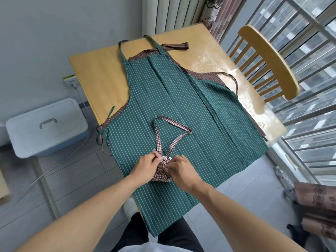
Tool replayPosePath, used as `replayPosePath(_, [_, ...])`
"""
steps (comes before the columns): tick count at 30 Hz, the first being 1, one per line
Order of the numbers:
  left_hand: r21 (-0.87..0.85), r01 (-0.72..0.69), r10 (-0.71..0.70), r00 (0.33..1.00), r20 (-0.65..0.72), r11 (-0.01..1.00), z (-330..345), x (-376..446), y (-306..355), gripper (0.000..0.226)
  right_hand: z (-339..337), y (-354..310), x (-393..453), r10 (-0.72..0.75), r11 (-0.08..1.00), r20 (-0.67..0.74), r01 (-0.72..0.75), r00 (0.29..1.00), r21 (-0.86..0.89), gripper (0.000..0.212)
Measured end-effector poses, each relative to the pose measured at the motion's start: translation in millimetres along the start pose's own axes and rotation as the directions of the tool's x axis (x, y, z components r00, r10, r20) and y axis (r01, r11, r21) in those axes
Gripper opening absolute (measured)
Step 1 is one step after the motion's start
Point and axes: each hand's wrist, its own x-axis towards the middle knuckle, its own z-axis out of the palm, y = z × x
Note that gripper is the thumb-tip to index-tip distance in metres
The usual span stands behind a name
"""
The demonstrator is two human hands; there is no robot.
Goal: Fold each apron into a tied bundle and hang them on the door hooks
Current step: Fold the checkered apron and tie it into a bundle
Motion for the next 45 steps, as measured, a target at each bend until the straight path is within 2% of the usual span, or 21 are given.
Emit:
replayPosePath(4, [-0.076, 0.027, -0.030, 0.999, -0.044, 0.997, 5.5, 0.1, -5.0, 0.029, 3.8, -10.9, 7.3, 0.042, 0.999, 0.046, -0.043, 0.998, 0.018, 0.023])
replayPosePath(6, [-0.136, 0.033, -0.038, 0.999, -0.030, 0.990, 5.8, -1.0, -9.3, 0.027, 5.5, -12.8, 8.9, 0.105, 0.991, 0.078, -0.111, 0.991, 0.072, 0.019])
replayPosePath(8, [-0.174, 0.030, -0.034, 0.999, -0.023, 0.984, 5.3, -2.3, -15.0, 0.025, 8.1, -11.7, 9.6, 0.239, 0.958, 0.029, -0.240, 0.971, 0.158, 0.006])
replayPosePath(9, [-0.184, 0.032, -0.037, 0.999, -0.022, 0.983, 4.9, -3.4, -16.9, 0.023, 8.6, -11.9, 8.8, 0.304, 0.935, -0.015, -0.295, 0.953, 0.198, 0.006])
replayPosePath(10, [-0.195, 0.032, -0.036, 0.999, -0.019, 0.980, 4.6, -3.9, -18.7, 0.021, 9.4, -12.6, 8.6, 0.337, 0.923, -0.048, -0.320, 0.940, 0.215, 0.015])
replayPosePath(12, [-0.215, 0.030, -0.031, 1.000, -0.003, 0.976, 4.3, -5.0, -19.5, 0.019, 11.8, -12.5, 8.5, 0.300, 0.945, -0.074, -0.286, 0.951, 0.156, 0.020])
replayPosePath(15, [-0.238, 0.048, -0.047, 0.999, 0.012, 0.970, 4.7, -4.1, -21.3, 0.018, 13.6, -15.0, 9.9, 0.141, 0.990, -0.077, -0.142, 0.987, -0.014, 0.034])
replayPosePath(17, [-0.224, 0.049, -0.046, 0.999, 0.021, 0.973, 6.7, -3.5, -23.1, 0.021, 15.9, -14.5, 10.0, 0.089, 0.995, -0.073, -0.092, 0.993, -0.047, 0.037])
replayPosePath(23, [-0.201, 0.011, -0.009, 1.000, 0.012, 0.979, 9.8, -7.2, -19.2, 0.025, 12.4, -4.1, 2.6, 0.065, 0.997, -0.133, -0.070, 0.989, -0.032, 0.015])
replayPosePath(30, [-0.101, -0.033, 0.031, 0.999, -0.018, 0.994, 17.5, -11.9, -16.9, 0.022, -11.8, 6.5, 2.6, 0.132, 0.991, -0.101, -0.130, 0.986, 0.025, 0.028])
replayPosePath(32, [-0.051, -0.047, 0.046, 0.999, -0.016, 0.998, 18.7, -13.2, -16.7, 0.022, -16.0, 9.0, 4.9, 0.082, 0.997, -0.016, -0.082, 0.997, 0.017, 0.043])
replayPosePath(34, [-0.029, -0.057, 0.056, 0.998, -0.024, 0.998, 19.4, -14.4, -15.8, 0.022, -16.0, 11.4, 4.5, 0.047, 0.998, 0.026, -0.048, 0.999, 0.033, 0.049])
replayPosePath(37, [0.016, -0.074, 0.075, 0.996, -0.050, 0.997, 20.5, -17.0, -14.4, 0.024, -18.4, 13.5, 3.4, 0.141, 0.969, -0.010, -0.136, 0.990, 0.205, 0.055])
replayPosePath(41, [0.149, -0.081, 0.099, 0.987, -0.123, 0.986, 22.7, -17.1, -24.5, 0.025, -19.5, 18.1, -1.3, 0.330, 0.852, 0.001, -0.298, 0.944, 0.430, 0.054])
replayPosePath(45, [0.212, -0.038, 0.075, 0.982, -0.171, 0.976, 18.3, -18.3, -33.9, 0.029, -13.5, 33.8, -6.3, 0.435, 0.829, 0.035, -0.416, 0.900, 0.373, 0.053])
